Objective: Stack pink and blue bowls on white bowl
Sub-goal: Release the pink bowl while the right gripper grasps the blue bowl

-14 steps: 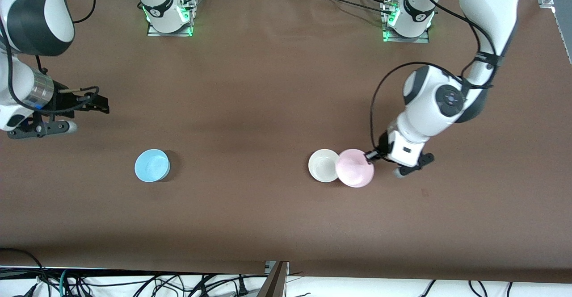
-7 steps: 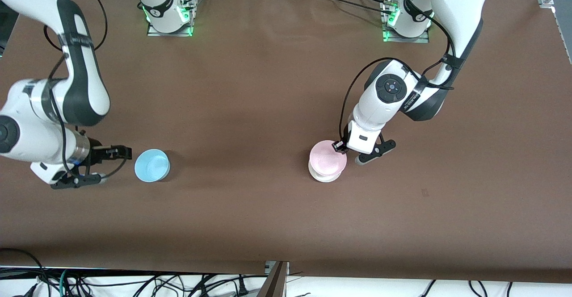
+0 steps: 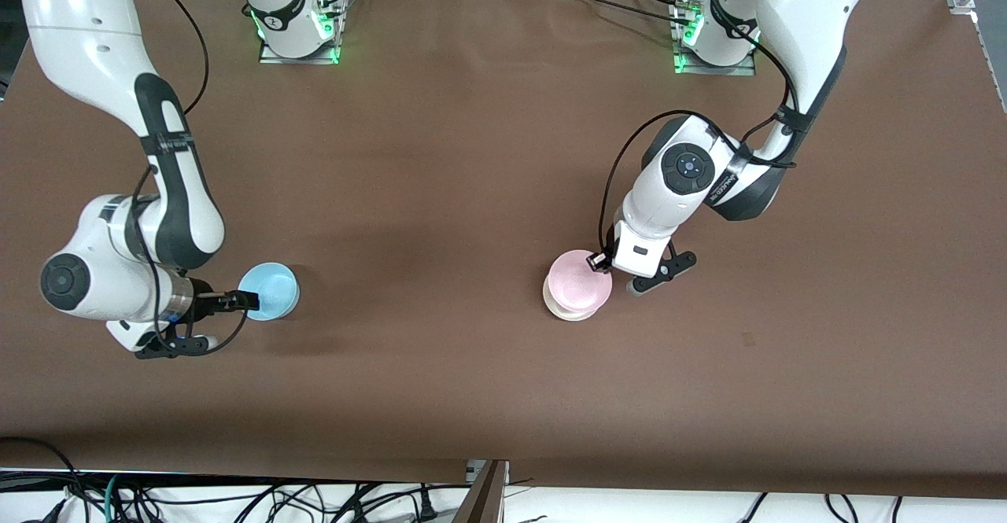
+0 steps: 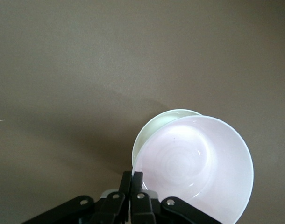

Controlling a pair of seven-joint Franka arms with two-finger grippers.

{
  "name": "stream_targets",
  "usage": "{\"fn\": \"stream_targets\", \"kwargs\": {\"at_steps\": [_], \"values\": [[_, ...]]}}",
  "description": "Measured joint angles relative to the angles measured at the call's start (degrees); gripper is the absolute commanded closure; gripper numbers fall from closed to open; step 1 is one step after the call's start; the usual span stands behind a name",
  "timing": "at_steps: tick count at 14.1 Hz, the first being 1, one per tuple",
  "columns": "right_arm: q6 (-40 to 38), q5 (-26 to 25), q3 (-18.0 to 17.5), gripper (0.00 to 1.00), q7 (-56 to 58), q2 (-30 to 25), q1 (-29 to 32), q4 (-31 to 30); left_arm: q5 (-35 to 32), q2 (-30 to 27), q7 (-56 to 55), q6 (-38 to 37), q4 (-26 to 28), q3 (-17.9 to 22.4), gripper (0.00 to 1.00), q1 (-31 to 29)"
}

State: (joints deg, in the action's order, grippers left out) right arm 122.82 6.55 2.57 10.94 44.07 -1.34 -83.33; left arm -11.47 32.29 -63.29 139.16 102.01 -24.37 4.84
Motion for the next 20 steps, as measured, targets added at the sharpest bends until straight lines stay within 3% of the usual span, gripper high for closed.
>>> {"fn": "stream_targets", "kwargs": {"at_steps": [3, 9, 14, 15, 17, 19, 20], "values": [[1.0, 0.0, 0.0, 0.31, 0.4, 0.7, 0.0, -1.0, 0.0, 1.0, -1.0, 0.0, 0.0, 0.0, 1.00, 0.7], [0.4, 0.1, 0.0, 0.47, 0.5, 0.6, 0.0, -1.4, -5.9, 3.2, -6.2, 2.9, -0.1, 0.0, 1.00, 0.7], [-1.0, 0.5, 0.0, 0.58, 0.5, 0.6, 0.0, -1.8, -6.4, 5.1, -7.3, 3.4, -1.9, 0.0, 1.00, 0.7], [-1.0, 0.5, 0.0, 0.58, 0.5, 0.5, 0.0, -1.8, -6.4, 5.3, -7.3, 3.4, -2.0, 0.0, 0.93, 0.7], [-1.1, 0.5, 0.0, 0.58, 0.5, 0.4, 0.2, -1.8, -6.4, 5.6, -7.3, 3.4, -2.1, 0.0, 0.63, 0.7], [-1.2, 0.5, 0.0, 0.58, 0.5, 0.2, 0.5, -1.8, -6.4, 5.7, -7.3, 3.5, -2.6, 0.0, 0.43, 0.7], [-1.8, 0.5, 0.0, 0.58, 0.5, 0.1, 0.7, -1.8, -6.4, 5.7, -7.3, 3.5, -3.1, 0.1, 0.43, 0.7]]}}
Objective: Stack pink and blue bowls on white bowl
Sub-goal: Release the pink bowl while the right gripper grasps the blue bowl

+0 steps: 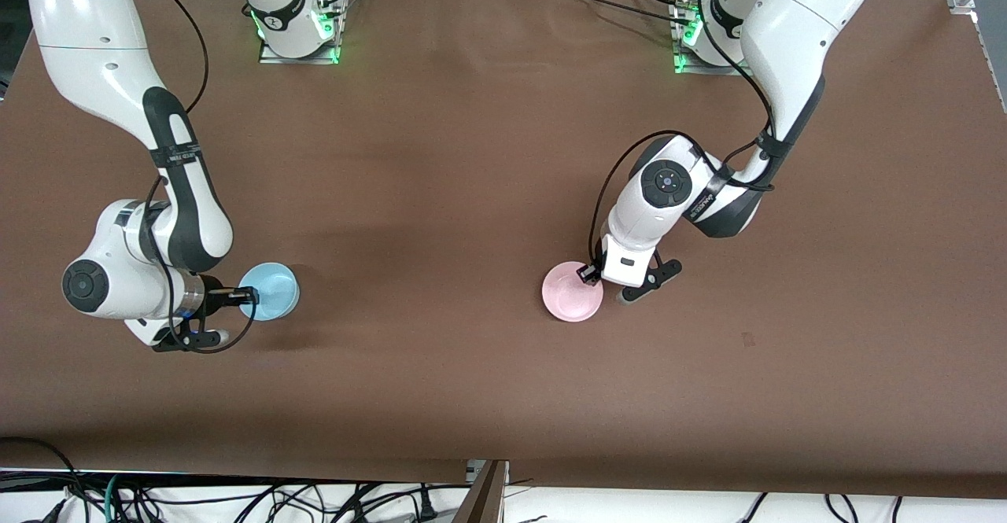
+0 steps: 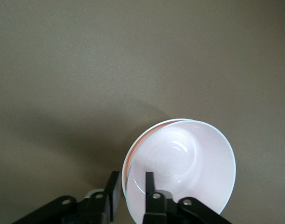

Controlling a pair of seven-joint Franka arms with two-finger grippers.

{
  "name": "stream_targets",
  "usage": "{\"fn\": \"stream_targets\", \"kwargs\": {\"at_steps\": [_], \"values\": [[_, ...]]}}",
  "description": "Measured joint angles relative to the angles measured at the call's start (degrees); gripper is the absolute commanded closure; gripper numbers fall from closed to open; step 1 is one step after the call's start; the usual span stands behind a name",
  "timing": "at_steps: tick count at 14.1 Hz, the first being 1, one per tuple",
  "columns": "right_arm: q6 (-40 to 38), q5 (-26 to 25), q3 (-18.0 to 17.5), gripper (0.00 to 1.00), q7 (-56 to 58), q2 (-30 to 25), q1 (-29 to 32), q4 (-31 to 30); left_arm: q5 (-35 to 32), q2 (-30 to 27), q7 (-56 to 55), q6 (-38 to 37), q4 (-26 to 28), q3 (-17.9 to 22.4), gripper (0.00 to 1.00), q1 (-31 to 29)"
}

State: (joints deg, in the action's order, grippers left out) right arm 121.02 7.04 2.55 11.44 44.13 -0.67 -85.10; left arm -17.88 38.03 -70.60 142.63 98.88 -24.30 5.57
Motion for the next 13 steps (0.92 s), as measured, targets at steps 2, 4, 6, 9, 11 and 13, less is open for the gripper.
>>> {"fn": "stream_targets", "kwargs": {"at_steps": [2, 4, 6, 9, 11, 13], "values": [[-0.8, 0.0, 0.0, 0.70, 0.0, -0.3, 0.1, 0.0, 0.0, 0.0, 0.0, 0.0, -1.5, 0.3, 0.52, 0.0], [-1.0, 0.0, 0.0, 0.81, 0.0, -0.3, 0.1, 0.0, 0.0, 0.0, 0.0, -0.6, -3.3, 0.5, 0.73, -0.2], [-1.0, 0.1, 0.0, 0.93, 0.0, -0.3, 0.1, 0.0, 0.0, 0.0, 0.0, -1.3, -4.0, 0.5, 0.94, -0.2], [-1.2, 0.5, 0.0, 1.00, 0.0, -0.4, 0.1, 0.0, 0.0, 0.5, 0.0, -1.6, -4.0, 0.5, 0.99, 0.0], [-1.3, 2.2, 0.0, 1.00, 0.0, -0.9, 0.2, 0.0, 0.0, 1.5, 0.0, -1.7, -4.0, 0.5, 1.00, 0.3], [-2.2, 4.1, 0.0, 1.00, 0.0, -1.1, 0.1, 0.6, 0.0, 1.9, 0.0, -1.6, -4.1, 0.5, 1.00, 0.6]]}}
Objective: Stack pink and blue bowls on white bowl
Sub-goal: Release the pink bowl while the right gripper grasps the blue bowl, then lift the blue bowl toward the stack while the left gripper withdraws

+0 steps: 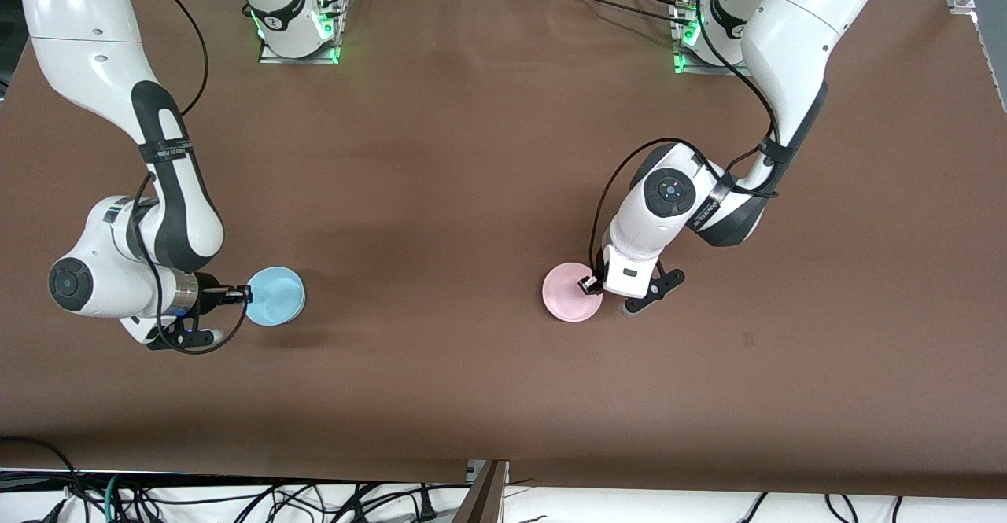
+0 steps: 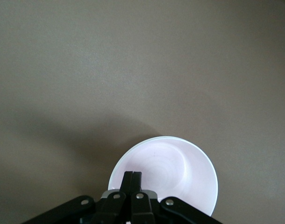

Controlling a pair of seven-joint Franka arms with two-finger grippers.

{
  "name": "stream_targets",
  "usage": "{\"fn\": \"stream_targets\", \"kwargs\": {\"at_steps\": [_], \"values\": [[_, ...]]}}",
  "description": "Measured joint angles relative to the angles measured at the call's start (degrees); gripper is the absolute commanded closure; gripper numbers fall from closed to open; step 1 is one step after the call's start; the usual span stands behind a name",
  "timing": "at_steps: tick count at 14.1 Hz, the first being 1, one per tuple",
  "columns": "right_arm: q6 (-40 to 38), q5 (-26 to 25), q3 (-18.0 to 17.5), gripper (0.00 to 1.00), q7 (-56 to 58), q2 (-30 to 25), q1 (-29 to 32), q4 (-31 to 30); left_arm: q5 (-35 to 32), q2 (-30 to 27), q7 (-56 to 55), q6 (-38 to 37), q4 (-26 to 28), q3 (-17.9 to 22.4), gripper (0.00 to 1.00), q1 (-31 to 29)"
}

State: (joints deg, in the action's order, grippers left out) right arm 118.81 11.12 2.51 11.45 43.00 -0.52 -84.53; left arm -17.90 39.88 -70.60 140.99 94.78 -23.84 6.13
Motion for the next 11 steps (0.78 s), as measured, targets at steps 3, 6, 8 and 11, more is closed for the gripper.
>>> {"fn": "stream_targets", "kwargs": {"at_steps": [3, 6, 8, 11], "values": [[-3.4, 2.7, -0.3, 1.00, -1.1, -0.4, -0.2, 2.8, 0.0, -0.1, 0.0, -1.4, -2.2, 0.3, 1.00, -0.5], [-6.1, 3.5, -0.8, 1.00, -7.0, -0.7, -1.9, 6.1, 0.1, -0.4, 3.7, -13.3, -9.7, 0.3, 1.00, -1.7], [-6.4, 4.0, -1.8, 1.00, -14.2, -0.7, -4.6, 7.9, 1.4, -0.9, 9.8, -22.0, -15.1, 0.3, 1.00, -3.2], [-4.6, 4.0, -4.6, 1.00, -31.5, -0.5, -10.3, 10.3, 3.5, -1.4, 20.0, -32.2, -21.6, 0.3, 1.00, -7.0]]}}
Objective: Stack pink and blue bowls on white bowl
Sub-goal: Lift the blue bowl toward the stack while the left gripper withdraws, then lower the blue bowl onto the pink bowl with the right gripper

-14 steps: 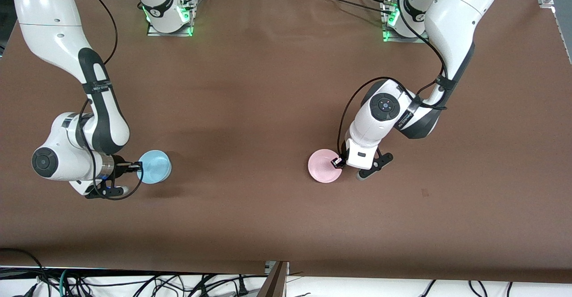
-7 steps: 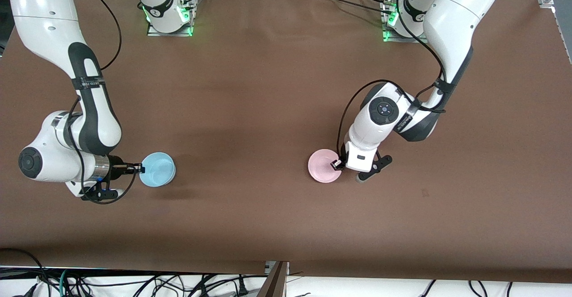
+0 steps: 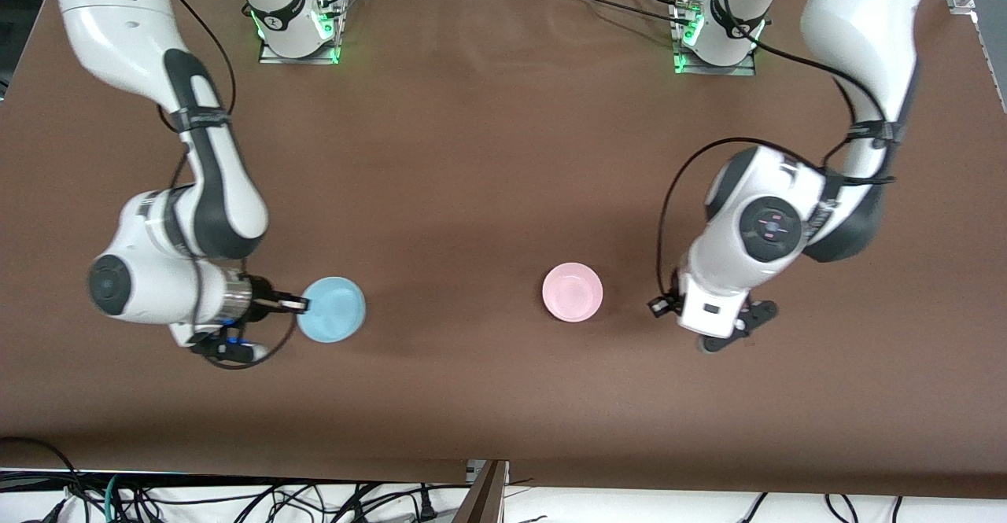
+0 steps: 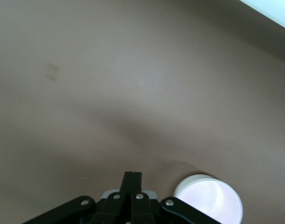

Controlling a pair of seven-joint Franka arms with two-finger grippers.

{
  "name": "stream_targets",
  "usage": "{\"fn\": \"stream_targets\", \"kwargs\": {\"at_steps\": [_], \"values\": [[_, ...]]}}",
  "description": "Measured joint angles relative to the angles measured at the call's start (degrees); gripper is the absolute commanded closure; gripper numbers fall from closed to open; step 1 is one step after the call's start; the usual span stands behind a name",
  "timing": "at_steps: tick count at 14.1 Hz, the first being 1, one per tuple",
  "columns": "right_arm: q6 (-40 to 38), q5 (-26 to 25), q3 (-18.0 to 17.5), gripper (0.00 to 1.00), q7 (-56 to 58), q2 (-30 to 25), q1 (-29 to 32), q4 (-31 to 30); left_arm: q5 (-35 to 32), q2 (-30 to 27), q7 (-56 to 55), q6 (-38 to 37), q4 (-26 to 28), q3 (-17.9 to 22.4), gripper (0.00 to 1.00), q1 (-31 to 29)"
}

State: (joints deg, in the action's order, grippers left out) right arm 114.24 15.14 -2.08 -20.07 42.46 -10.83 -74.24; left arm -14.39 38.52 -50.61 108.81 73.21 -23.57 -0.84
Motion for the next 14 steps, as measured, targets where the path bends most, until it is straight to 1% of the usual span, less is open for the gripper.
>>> {"fn": "stream_targets", "kwargs": {"at_steps": [2, 4, 7, 8, 10, 11, 14], "values": [[3.7, 0.0, -0.6, 1.00, -10.6, 0.4, -4.9, 0.9, 0.3, -0.5, 6.9, -5.5, -3.5, -0.1, 0.99, -2.9], [9.6, 0.0, -0.7, 1.00, -20.6, 1.2, -9.4, 1.1, 2.6, -2.0, 14.3, -10.0, -5.5, -0.2, 0.97, -6.0], [19.7, 0.0, -0.9, 1.00, -34.7, 4.1, -16.1, 2.5, 4.1, -6.2, 26.8, -17.0, -6.2, -0.2, 0.86, -10.9], [22.1, 0.0, -0.9, 1.00, -39.2, 5.7, -18.3, 3.9, 4.2, -7.8, 29.6, -19.7, -6.1, -0.2, 0.86, -11.9], [25.7, 0.0, -0.7, 1.00, -47.3, 9.4, -22.1, 7.9, 4.2, -11.1, 32.5, -22.2, -5.1, -0.3, 0.86, -13.3], [27.3, 0.0, -0.7, 1.00, -50.5, 11.2, -23.5, 10.0, 4.2, -12.9, 33.9, -22.5, -3.8, -0.3, 0.84, -13.8], [34.2, 0.0, -0.6, 1.00, -57.8, 15.4, -26.9, 13.7, 4.5, -18.5, 37.1, -21.7, 2.9, -0.3, 0.83, -14.5]]}}
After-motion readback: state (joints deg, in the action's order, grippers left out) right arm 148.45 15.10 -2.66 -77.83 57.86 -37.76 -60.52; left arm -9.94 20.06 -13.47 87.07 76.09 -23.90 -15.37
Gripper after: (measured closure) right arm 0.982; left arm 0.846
